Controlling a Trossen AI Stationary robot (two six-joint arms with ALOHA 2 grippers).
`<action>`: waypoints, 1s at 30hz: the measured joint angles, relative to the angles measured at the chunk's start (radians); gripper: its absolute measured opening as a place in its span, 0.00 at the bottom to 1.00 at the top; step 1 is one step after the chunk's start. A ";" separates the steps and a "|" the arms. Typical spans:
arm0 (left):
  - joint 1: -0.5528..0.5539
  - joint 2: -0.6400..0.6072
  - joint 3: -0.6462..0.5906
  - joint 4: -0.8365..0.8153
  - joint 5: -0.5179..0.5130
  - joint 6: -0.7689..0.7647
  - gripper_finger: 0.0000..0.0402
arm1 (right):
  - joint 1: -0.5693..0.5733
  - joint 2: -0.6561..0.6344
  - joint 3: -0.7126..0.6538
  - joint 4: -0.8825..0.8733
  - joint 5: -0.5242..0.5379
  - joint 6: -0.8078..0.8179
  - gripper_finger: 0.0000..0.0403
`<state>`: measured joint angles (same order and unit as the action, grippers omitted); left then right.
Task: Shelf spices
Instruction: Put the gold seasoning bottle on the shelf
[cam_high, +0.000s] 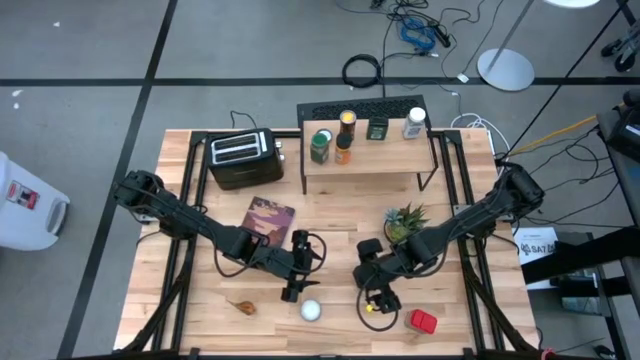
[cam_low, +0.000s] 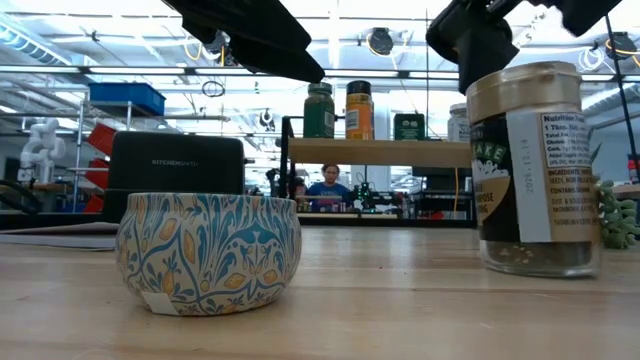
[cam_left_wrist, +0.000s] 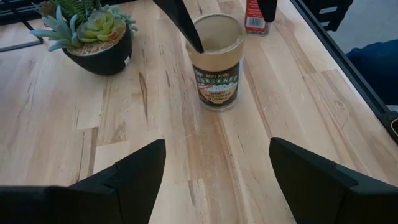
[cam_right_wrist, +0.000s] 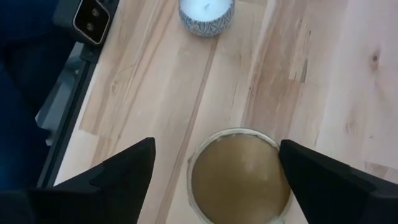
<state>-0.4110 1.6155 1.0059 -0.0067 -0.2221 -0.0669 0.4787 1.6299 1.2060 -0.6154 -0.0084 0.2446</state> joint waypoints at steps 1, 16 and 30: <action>0.000 0.000 0.000 0.000 0.000 0.000 0.74 | 0.000 0.001 0.000 0.000 0.001 -0.003 0.83; -0.001 0.000 0.000 0.000 -0.013 0.000 0.74 | 0.001 0.001 -0.003 0.011 0.010 -0.003 0.84; 0.001 0.000 0.000 0.000 -0.018 -0.001 0.74 | 0.013 0.002 0.040 -0.013 -0.002 -0.010 0.91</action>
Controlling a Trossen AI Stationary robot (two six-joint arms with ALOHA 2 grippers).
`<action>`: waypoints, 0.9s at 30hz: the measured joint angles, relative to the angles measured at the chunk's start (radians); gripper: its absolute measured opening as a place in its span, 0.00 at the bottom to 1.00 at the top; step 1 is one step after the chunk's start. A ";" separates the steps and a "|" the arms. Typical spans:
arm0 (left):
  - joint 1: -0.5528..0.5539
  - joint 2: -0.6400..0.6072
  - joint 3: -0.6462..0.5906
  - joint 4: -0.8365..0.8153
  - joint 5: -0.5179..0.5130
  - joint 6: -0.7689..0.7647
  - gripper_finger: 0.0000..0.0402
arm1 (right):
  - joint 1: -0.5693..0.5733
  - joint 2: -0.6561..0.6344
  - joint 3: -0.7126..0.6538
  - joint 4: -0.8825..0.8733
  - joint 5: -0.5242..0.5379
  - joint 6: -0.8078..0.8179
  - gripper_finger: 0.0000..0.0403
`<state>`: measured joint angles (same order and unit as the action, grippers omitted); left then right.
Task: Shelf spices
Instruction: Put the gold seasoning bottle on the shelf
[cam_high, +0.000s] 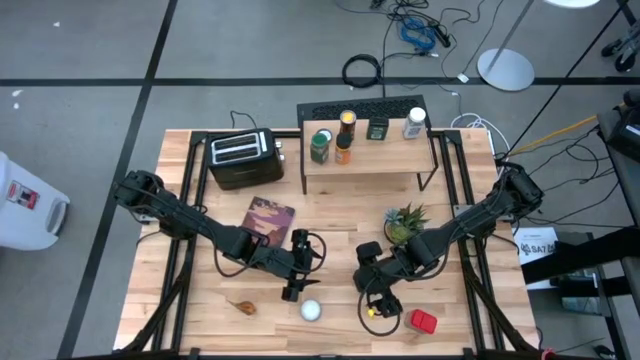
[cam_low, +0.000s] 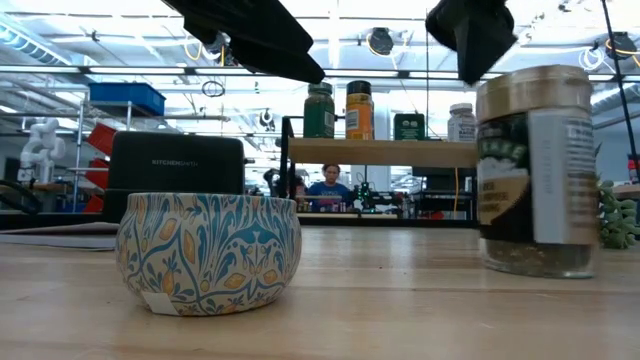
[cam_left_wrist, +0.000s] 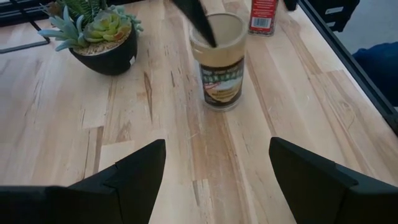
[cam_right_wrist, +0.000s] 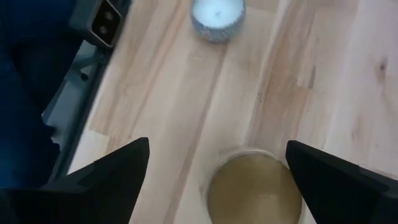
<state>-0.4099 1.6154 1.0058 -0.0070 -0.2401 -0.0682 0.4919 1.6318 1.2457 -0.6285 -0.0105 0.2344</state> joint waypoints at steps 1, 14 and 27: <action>0.000 0.000 0.000 0.000 0.000 0.000 0.74 | 0.004 0.000 0.007 0.001 0.000 -0.004 0.91; 0.005 0.000 0.000 0.000 0.000 -0.002 0.74 | 0.008 0.000 0.032 -0.090 0.058 0.009 0.91; 0.005 0.000 0.000 0.000 0.000 -0.004 0.74 | 0.008 0.044 0.032 -0.113 0.069 0.027 0.91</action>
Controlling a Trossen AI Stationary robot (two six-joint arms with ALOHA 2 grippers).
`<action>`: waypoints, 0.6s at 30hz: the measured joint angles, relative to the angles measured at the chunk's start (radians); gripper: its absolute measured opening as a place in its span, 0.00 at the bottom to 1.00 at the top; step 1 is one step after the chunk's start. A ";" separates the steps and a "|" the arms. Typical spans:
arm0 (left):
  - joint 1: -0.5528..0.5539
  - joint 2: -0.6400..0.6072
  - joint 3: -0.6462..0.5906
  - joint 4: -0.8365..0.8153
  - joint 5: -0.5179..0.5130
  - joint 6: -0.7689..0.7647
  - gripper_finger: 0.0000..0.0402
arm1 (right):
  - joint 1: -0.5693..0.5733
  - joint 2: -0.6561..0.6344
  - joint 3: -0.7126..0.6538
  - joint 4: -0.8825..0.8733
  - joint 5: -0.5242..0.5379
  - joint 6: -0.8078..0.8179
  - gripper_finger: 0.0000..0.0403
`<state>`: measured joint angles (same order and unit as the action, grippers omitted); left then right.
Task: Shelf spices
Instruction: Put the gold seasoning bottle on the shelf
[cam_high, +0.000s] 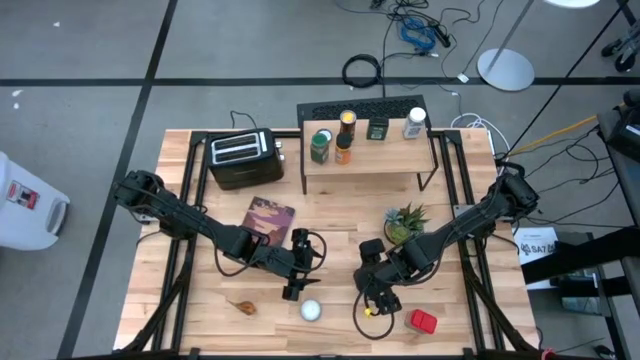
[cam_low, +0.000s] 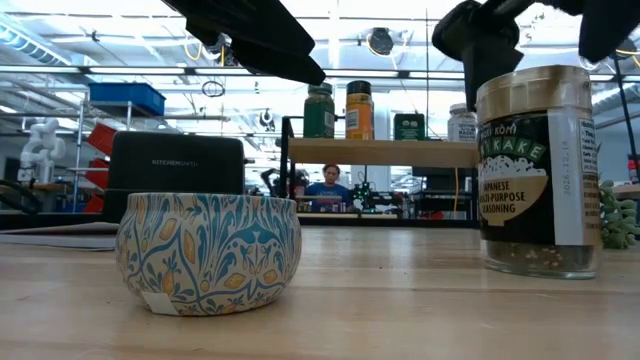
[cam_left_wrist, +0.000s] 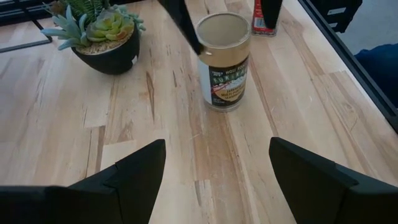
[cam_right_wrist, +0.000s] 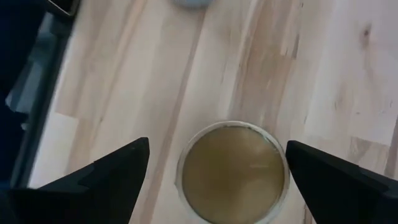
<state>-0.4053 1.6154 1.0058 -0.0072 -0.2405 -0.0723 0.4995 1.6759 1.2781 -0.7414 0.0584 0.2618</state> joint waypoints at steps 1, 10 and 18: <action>0.000 0.000 0.000 0.000 0.000 0.000 0.74 | 0.000 0.006 0.000 -0.006 0.009 0.000 0.91; 0.000 0.000 0.000 0.000 0.000 0.000 0.74 | 0.000 0.008 0.000 -0.046 0.068 0.000 0.91; 0.000 0.000 0.000 0.000 -0.001 0.002 0.74 | 0.000 0.008 0.000 -0.046 0.065 0.000 0.85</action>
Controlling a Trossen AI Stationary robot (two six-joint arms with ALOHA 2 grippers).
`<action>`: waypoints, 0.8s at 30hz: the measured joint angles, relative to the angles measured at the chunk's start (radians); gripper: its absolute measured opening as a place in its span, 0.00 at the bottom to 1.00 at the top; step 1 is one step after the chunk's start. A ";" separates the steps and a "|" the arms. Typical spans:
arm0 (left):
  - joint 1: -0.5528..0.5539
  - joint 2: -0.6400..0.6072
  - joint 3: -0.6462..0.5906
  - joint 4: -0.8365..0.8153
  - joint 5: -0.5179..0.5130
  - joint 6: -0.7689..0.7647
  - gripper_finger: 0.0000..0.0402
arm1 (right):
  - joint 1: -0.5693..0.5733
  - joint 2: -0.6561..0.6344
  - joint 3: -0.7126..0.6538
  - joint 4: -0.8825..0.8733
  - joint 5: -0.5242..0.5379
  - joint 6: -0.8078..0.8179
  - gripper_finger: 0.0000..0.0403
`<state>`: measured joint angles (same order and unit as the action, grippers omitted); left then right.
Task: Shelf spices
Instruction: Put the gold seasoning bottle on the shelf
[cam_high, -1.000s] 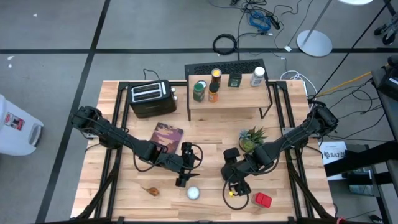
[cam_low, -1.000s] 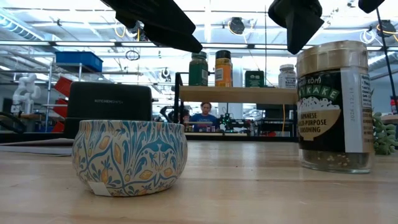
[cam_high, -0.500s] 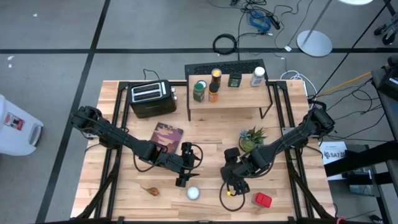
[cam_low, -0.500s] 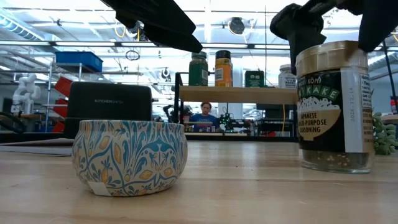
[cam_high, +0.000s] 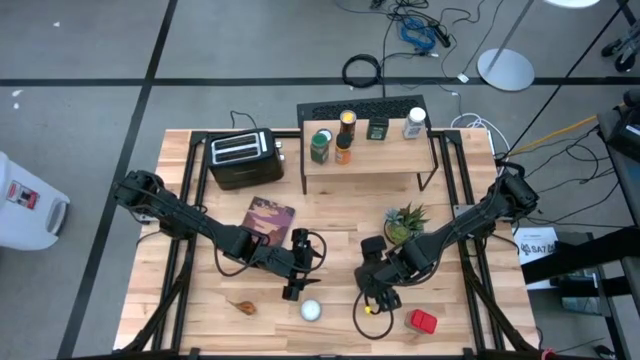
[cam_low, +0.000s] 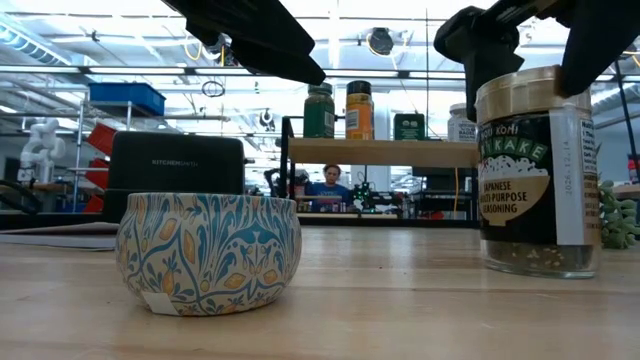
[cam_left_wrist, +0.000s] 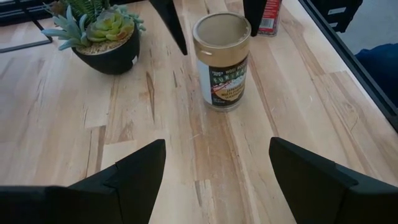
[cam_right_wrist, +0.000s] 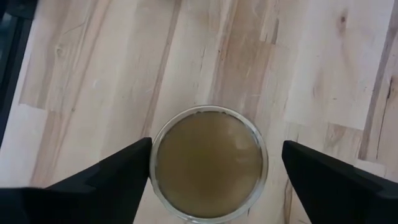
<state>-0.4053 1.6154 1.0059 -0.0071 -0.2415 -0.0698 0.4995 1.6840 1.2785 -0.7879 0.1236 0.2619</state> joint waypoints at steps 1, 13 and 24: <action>0.000 0.000 0.000 0.000 0.000 0.000 0.74 | 0.000 0.000 0.000 0.000 -0.001 0.000 0.84; 0.000 0.000 0.000 0.000 -0.003 0.004 0.74 | 0.000 -0.001 0.001 0.001 -0.068 0.000 0.68; 0.000 0.000 0.000 0.000 -0.003 0.003 0.74 | 0.000 -0.001 0.001 0.003 -0.050 0.008 0.66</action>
<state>-0.4050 1.6154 1.0061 -0.0067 -0.2446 -0.0666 0.4995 1.6833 1.2797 -0.7845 0.0734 0.2695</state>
